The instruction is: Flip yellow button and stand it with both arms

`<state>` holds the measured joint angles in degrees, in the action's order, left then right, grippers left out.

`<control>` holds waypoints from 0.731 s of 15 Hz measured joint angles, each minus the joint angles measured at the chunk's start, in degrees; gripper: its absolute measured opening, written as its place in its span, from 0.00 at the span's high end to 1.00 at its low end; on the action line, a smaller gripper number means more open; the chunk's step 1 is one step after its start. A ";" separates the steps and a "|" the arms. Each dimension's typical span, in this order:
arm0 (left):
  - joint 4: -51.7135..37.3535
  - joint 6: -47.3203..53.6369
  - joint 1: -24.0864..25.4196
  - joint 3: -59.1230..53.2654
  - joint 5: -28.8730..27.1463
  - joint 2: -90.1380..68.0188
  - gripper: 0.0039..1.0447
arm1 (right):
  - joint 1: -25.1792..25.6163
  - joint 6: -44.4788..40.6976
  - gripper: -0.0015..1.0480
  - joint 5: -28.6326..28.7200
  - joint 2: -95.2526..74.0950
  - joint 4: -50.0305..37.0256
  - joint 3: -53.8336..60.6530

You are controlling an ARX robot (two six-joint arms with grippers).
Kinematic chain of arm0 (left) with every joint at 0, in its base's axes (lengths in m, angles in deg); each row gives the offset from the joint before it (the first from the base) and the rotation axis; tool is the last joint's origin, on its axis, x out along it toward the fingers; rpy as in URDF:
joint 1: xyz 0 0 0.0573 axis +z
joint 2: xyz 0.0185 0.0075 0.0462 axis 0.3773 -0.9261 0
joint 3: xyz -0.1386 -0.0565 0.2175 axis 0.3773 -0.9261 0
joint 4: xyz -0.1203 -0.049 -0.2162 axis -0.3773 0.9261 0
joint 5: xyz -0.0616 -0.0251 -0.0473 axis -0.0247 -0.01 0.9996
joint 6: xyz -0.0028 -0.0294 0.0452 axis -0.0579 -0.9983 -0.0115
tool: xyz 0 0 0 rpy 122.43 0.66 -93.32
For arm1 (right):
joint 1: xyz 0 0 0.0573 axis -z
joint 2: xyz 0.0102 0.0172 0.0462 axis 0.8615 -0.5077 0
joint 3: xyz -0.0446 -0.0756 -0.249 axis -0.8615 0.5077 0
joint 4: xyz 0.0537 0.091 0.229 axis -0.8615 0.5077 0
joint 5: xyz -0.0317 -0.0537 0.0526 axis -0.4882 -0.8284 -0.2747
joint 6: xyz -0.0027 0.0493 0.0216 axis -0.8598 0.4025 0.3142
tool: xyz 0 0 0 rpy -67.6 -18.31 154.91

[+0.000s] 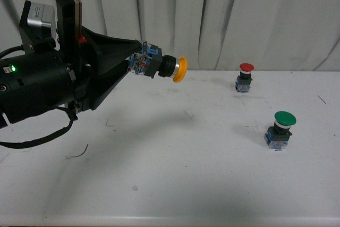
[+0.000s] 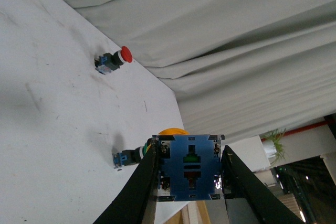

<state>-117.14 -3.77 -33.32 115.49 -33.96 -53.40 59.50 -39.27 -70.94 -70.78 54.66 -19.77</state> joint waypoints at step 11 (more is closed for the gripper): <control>-0.15 -2.86 -2.25 1.49 -2.62 5.99 0.73 | 0.00 0.00 0.06 0.00 0.00 0.00 0.00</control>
<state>-117.29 -6.63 -35.57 116.98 -36.59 -47.41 59.50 -39.27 -70.94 -70.78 54.66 -19.77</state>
